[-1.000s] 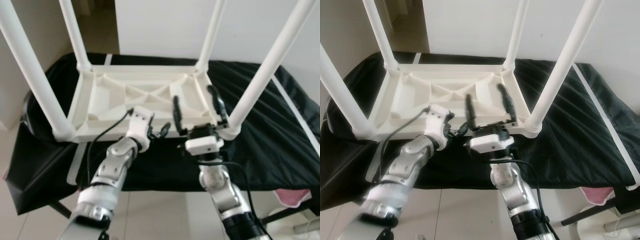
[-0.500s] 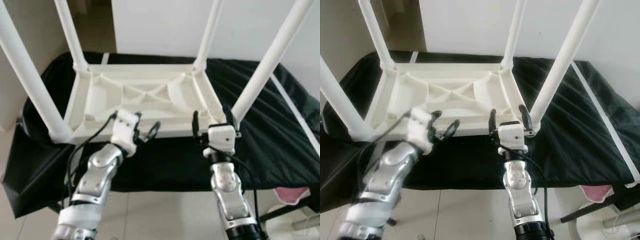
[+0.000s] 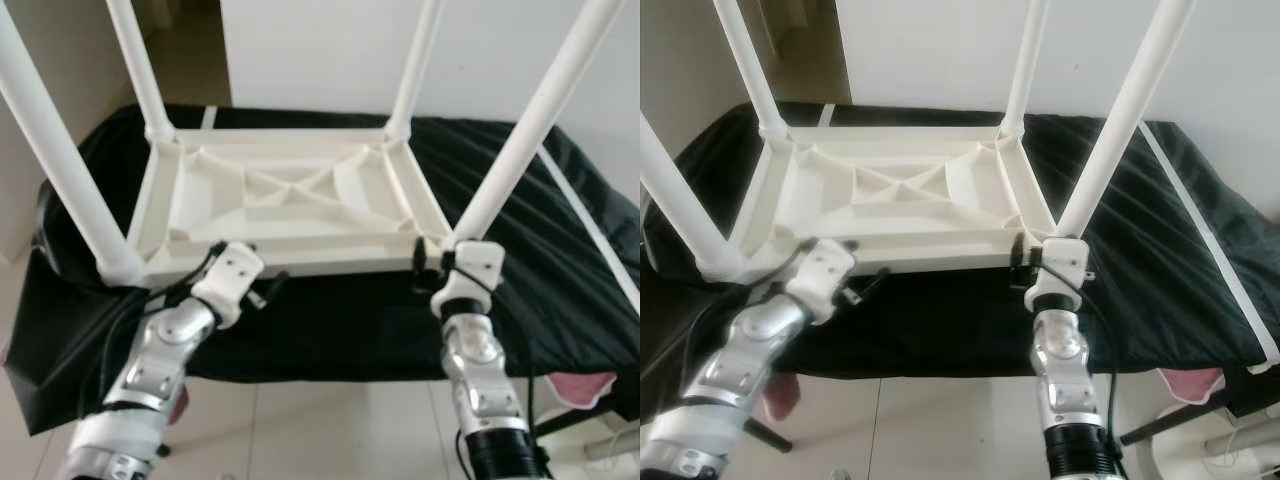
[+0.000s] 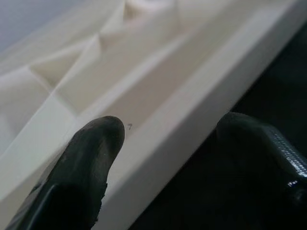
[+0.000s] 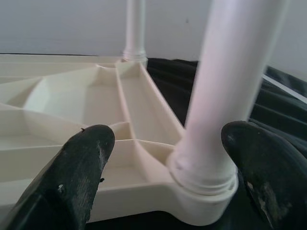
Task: Building children table
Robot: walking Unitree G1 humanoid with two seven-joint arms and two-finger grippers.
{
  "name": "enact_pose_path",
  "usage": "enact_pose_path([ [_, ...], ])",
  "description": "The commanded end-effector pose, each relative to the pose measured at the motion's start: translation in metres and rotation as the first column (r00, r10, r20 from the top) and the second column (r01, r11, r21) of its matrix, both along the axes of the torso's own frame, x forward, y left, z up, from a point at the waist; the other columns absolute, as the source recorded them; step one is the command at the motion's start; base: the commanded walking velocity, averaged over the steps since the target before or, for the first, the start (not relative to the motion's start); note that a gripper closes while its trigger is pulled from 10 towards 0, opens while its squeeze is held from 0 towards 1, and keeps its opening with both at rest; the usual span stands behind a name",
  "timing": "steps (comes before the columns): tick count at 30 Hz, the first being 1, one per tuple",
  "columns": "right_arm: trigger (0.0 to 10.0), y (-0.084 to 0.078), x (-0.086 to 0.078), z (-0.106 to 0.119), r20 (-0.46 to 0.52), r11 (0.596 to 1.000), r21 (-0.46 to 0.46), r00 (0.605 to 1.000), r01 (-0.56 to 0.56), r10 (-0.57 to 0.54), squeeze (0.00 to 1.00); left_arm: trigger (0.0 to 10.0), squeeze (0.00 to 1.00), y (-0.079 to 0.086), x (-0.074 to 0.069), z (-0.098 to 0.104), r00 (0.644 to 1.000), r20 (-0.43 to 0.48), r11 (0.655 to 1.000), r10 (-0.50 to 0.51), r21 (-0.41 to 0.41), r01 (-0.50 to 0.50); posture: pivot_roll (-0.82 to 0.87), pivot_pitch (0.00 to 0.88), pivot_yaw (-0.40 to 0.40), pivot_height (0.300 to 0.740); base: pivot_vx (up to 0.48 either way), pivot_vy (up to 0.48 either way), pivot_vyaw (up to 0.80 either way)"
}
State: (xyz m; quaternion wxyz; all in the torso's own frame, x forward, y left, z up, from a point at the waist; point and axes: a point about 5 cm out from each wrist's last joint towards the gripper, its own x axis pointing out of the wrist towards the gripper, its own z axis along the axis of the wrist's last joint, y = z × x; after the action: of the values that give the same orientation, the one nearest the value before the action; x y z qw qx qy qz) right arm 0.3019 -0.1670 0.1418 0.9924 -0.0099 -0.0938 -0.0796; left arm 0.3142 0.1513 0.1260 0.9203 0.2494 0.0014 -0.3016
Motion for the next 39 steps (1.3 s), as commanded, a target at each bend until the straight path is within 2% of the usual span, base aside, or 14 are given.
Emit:
enact_pose_path([
  [1,10.0,-0.002,0.001,-0.005,-0.034,1.0,0.017,0.999,0.006,-0.005,0.0,10.0,0.0,-0.003,0.001,-0.005,1.0,0.001,0.999,-0.008,0.046,0.008,0.06,0.022,-0.051,0.74,0.0,0.0,0.0],
  [3,10.0,-0.009,0.004,-0.002,-0.036,0.999,0.025,0.999,0.034,-0.034,0.0,10.0,0.0,0.004,0.008,-0.009,1.0,-0.01,0.995,0.024,0.095,-0.023,0.06,0.019,-0.05,0.74,0.0,0.0,0.0],
  [11,10.0,-0.019,0.005,-0.001,-0.049,0.997,0.04,0.997,0.065,-0.063,0.0,10.0,0.0,0.009,0.015,-0.011,0.998,0.009,0.988,0.054,0.145,-0.055,0.05,0.012,-0.042,0.74,0.0,0.0,0.0],
  [16,10.0,-0.038,0.003,-0.003,-0.068,0.995,0.026,0.993,0.097,-0.095,0.0,10.0,0.0,0.002,0.008,-0.015,0.999,-0.032,0.994,-0.03,0.107,0.033,0.05,0.007,-0.031,0.74,0.0,0.0,0.0],
  [21,10.0,-0.048,0.001,-0.002,-0.059,0.995,0.005,0.993,0.104,-0.104,0.0,10.0,0.0,-0.005,-0.001,-0.022,0.993,-0.061,0.987,-0.099,0.123,0.106,0.05,0.003,-0.03,0.74,0.0,0.0,0.0],
  [24,10.0,-0.05,0.002,0.001,-0.046,0.998,0.007,0.997,0.06,-0.059,0.0,10.0,0.0,-0.013,-0.01,-0.02,0.983,-0.095,0.986,-0.16,0.039,0.164,0.05,0.0,-0.029,0.74,0.0,0.0,0.0],
  [25,10.0,-0.05,0.002,0.001,-0.046,0.998,0.007,0.997,0.06,-0.059,0.0,10.0,0.0,-0.013,-0.01,-0.02,0.983,-0.095,0.986,-0.16,0.039,0.164,0.05,0.0,-0.029,0.74,0.0,0.0,0.0],
  [27,10.0,-0.056,0.004,0.004,-0.04,0.999,-0.008,0.998,0.042,-0.042,0.0,10.0,0.0,-0.021,-0.021,-0.016,0.963,-0.121,0.971,-0.241,-0.035,0.239,0.06,0.001,-0.033,0.74,0.0,0.0,0.0],
  [28,10.0,-0.056,0.004,0.004,-0.04,0.999,-0.008,0.998,0.042,-0.042,0.0,10.0,0.0,-0.021,-0.021,-0.016,0.963,-0.121,0.971,-0.241,-0.035,0.239,0.06,0.001,-0.033,0.74,0.0,0.0,0.0],
  [31,10.0,-0.071,0.007,0.006,-0.046,0.997,-0.031,0.996,0.074,-0.076,0.0,10.0,0.0,-0.033,-0.04,-0.007,0.919,-0.137,0.927,-0.369,-0.126,0.353,0.07,0.002,-0.037,0.74,0.0,0.0,0.0],
  [34,10.0,-0.082,0.008,0.007,-0.05,0.993,-0.044,0.993,0.108,-0.11,0.0,10.0,0.0,-0.039,-0.051,0.002,0.892,-0.137,0.894,-0.43,-0.205,0.4,0.08,0.005,-0.04,0.74,0.0,0.0,0.0],
  [35,10.0,-0.082,0.008,0.007,-0.05,0.993,-0.044,0.993,0.108,-0.11,0.0,10.0,0.0,-0.039,-0.051,0.002,0.892,-0.137,0.894,-0.43,-0.205,0.4,0.08,0.005,-0.04,0.74,0.0,0.0,0.0],
  [37,10.0,-0.09,0.008,0.009,-0.049,0.989,-0.057,0.989,0.138,-0.141,0.0,10.0,0.0,-0.041,-0.061,0.009,0.867,-0.139,0.861,-0.478,-0.269,0.431,0.08,0.006,-0.041,0.74,0.0,0.0,0.0],
  [39,10.0,-0.093,0.008,0.009,-0.047,0.987,-0.064,0.987,0.148,-0.152,0.0,10.0,0.0,-0.04,-0.066,0.011,0.857,-0.149,0.85,-0.494,-0.292,0.439,0.08,0.006,-0.041,0.74,0.0,0.0,0.0],
])
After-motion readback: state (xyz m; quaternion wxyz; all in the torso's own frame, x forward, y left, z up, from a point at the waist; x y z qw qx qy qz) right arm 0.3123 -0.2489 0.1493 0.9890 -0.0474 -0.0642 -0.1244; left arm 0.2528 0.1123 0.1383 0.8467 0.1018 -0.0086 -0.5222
